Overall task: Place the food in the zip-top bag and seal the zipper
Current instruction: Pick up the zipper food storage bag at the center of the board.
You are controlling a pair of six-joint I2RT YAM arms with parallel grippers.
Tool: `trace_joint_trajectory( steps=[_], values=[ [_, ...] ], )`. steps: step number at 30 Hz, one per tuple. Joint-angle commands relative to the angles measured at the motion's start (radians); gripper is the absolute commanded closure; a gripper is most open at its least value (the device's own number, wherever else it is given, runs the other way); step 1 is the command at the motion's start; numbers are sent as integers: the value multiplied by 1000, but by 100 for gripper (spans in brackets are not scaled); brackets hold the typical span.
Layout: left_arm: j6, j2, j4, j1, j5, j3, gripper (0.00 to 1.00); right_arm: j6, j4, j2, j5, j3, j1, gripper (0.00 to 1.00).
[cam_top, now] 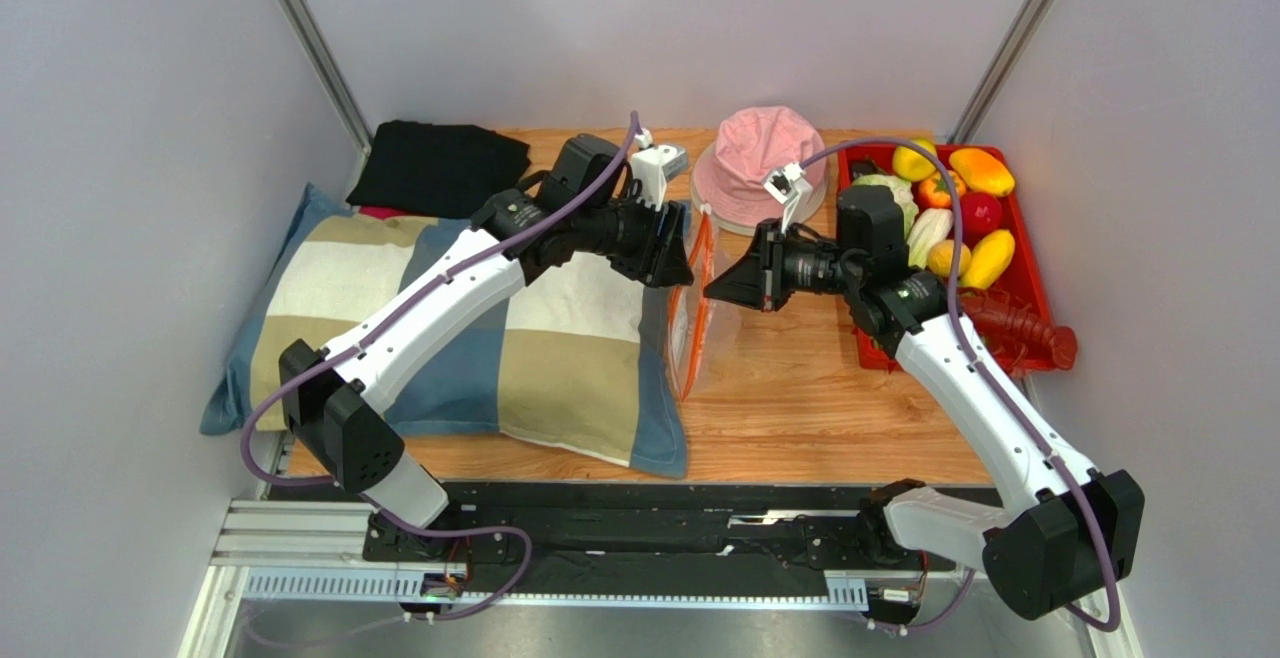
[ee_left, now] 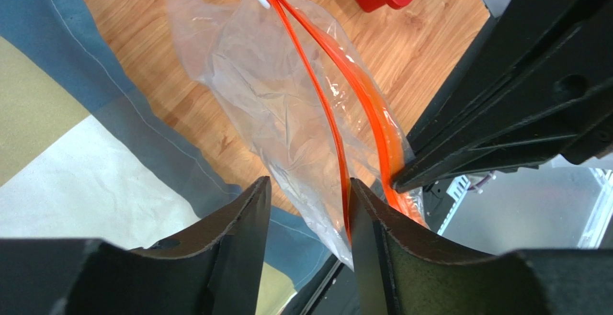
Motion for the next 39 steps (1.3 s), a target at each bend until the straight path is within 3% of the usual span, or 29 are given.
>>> trace_joint_trajectory(
  steps=[1,5,6,8,14,15,16,19,22,25,26,30,39],
  values=[
    [-5,9,-8,-7,-21,4,48,17,58,-26,-27,7,-10,100],
    [-4,5,3,-6,11,-6,54,33,78,-13,-81,7,-20,100],
    [-2,5,6,-7,37,-4,73,42,87,-10,-128,3,-27,100],
    [-10,-1,15,0,64,-2,100,56,114,10,-176,2,-40,100],
    [-50,-21,28,13,125,22,100,77,176,112,-333,31,-70,100],
    [-54,-17,22,11,121,33,100,73,173,129,-321,45,-70,96],
    [-56,-15,8,11,110,36,100,68,136,152,-319,86,-76,82],
    [-36,-17,-52,11,9,59,100,19,-36,227,-291,166,-105,61],
    [-19,-26,-87,11,-103,53,100,-38,-211,229,-196,250,-139,51],
    [-22,-23,-106,-4,-200,59,100,-29,-270,179,-92,284,-150,45],
    [-24,-17,-112,-35,-299,66,100,-15,-277,163,-49,292,-152,42],
    [-30,75,-188,-109,-461,195,100,25,-335,139,124,342,-150,42],
    [-97,322,-213,-139,-438,439,100,-61,-520,168,242,404,-149,50]
  ],
)
